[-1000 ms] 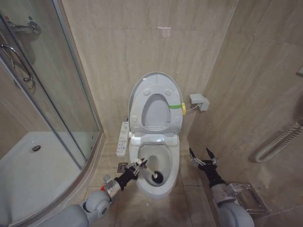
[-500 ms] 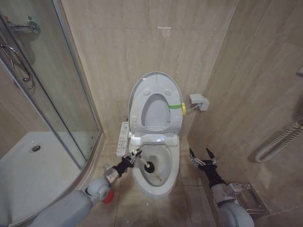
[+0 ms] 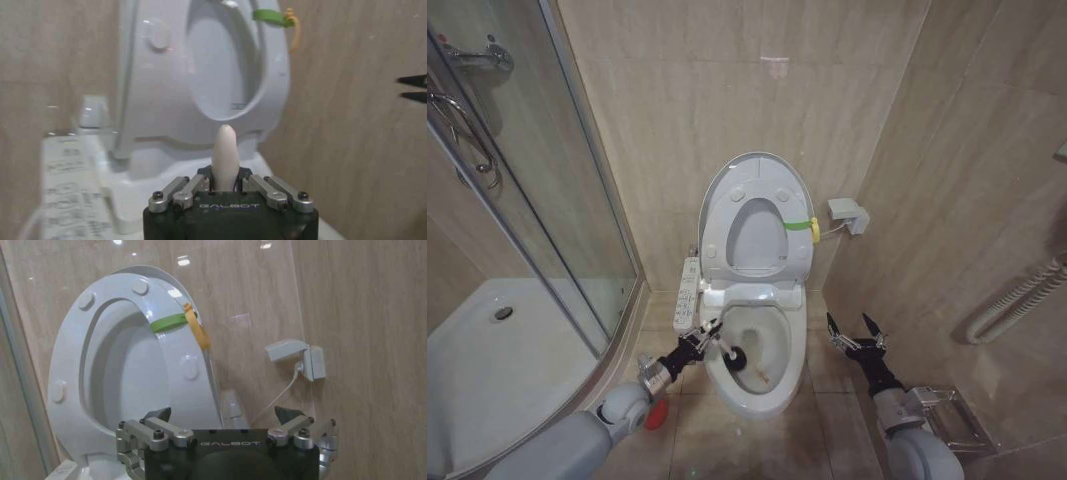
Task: Open the toilet lid, clean the toilet bowl with a toilet brush, close the toilet lid, and flush.
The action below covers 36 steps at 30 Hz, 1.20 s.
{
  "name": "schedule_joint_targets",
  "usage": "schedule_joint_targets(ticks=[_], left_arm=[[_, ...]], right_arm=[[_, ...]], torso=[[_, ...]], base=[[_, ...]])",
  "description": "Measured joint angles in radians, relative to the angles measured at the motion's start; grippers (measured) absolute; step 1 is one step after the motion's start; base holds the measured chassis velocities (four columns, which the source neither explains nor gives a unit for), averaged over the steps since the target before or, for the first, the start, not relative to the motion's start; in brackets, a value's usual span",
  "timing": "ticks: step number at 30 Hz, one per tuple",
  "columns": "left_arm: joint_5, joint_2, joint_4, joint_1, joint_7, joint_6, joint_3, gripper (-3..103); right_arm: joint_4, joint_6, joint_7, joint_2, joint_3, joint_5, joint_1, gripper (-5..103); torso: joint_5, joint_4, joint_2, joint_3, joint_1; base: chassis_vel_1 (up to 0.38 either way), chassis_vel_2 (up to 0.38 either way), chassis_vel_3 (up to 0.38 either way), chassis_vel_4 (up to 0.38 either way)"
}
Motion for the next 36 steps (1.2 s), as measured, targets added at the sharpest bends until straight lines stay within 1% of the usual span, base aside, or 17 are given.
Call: schedule_joint_targets(ticks=[3, 5, 12, 16, 18, 24, 25, 27, 28, 29, 32, 36], left_arm=[[0.021, -0.009, 0.052, -0.022, -0.031, 0.003, -0.009, 22], [0.029, -0.013, 0.069, -0.031, -0.037, 0.004, -0.009, 22], [0.027, -0.033, 0.122, -0.078, -0.034, 0.002, 0.018, 22], [0.008, -0.052, 0.15, -0.104, -0.018, -0.006, 0.043, 22], [-0.008, -0.076, 0.178, -0.127, -0.005, -0.017, 0.066, 22], [-0.031, -0.112, 0.204, -0.156, 0.005, -0.021, 0.102, 22], [-0.034, -0.124, 0.218, -0.165, 0.012, -0.022, 0.111, 22], [-0.041, -0.175, 0.286, -0.198, 0.036, -0.033, 0.138, 22], [-0.044, -0.187, 0.304, -0.207, 0.043, -0.037, 0.144, 22], [-0.044, -0.187, 0.304, -0.207, 0.043, -0.037, 0.144, 22], [-0.053, -0.218, 0.347, -0.229, 0.06, -0.045, 0.164, 22], [-0.062, -0.243, 0.375, -0.247, 0.072, -0.047, 0.184, 22]], right_arm=[[0.0, 0.0, 0.0, 0.0, 0.0, 0.0, 0.0, 100], [0.0, 0.0, 0.0, 0.0, 0.0, 0.0, 0.0, 100], [0.0, 0.0, 0.0, 0.0, 0.0, 0.0, 0.0, 100], [0.0, 0.0, 0.0, 0.0, 0.0, 0.0, 0.0, 100], [0.0, 0.0, 0.0, 0.0, 0.0, 0.0, 0.0, 100], [0.0, 0.0, 0.0, 0.0, 0.0, 0.0, 0.0, 100], [0.0, 0.0, 0.0, 0.0, 0.0, 0.0, 0.0, 100], [0.0, 0.0, 0.0, 0.0, 0.0, 0.0, 0.0, 100], [0.0, 0.0, 0.0, 0.0, 0.0, 0.0, 0.0, 100], [0.0, 0.0, 0.0, 0.0, 0.0, 0.0, 0.0, 100], [0.0, 0.0, 0.0, 0.0, 0.0, 0.0, 0.0, 100], [0.0, 0.0, 0.0, 0.0, 0.0, 0.0, 0.0, 100]], torso=[[-0.0001, -0.0002, 0.0, 0.0, 0.0], [-0.0001, -0.0001, 0.0, 0.0, 0.0], [-0.0001, -0.0001, 0.0, 0.0, 0.0], [0.0, 0.0, 0.0, 0.0, 0.0], [0.0002, 0.0001, 0.0, 0.0, 0.0], [0.0002, 0.0, 0.0, 0.0, 0.0], [0.0001, 0.0, 0.0, 0.0, 0.0], [0.0001, 0.0, 0.0, 0.0, 0.0], [0.0002, -0.0001, 0.0, 0.0, 0.0], [0.0002, -0.0001, 0.0, 0.0, 0.0], [0.0002, 0.0, 0.0, 0.0, 0.0], [0.0002, 0.0, 0.0, 0.0, 0.0]], base=[[0.0, 0.0, 0.0, 0.0], [0.0, 0.0, 0.0, 0.0], [0.0, 0.0, 0.0, 0.0], [0.0, 0.0, 0.0, 0.0], [0.0, 0.0, 0.0, 0.0], [0.0, 0.0, 0.0, 0.0], [0.0, 0.0, 0.0, 0.0], [0.0, 0.0, 0.0, 0.0], [0.0, 0.0, 0.0, 0.0], [0.0, 0.0, 0.0, 0.0], [0.0, 0.0, 0.0, 0.0], [0.0, 0.0, 0.0, 0.0]])
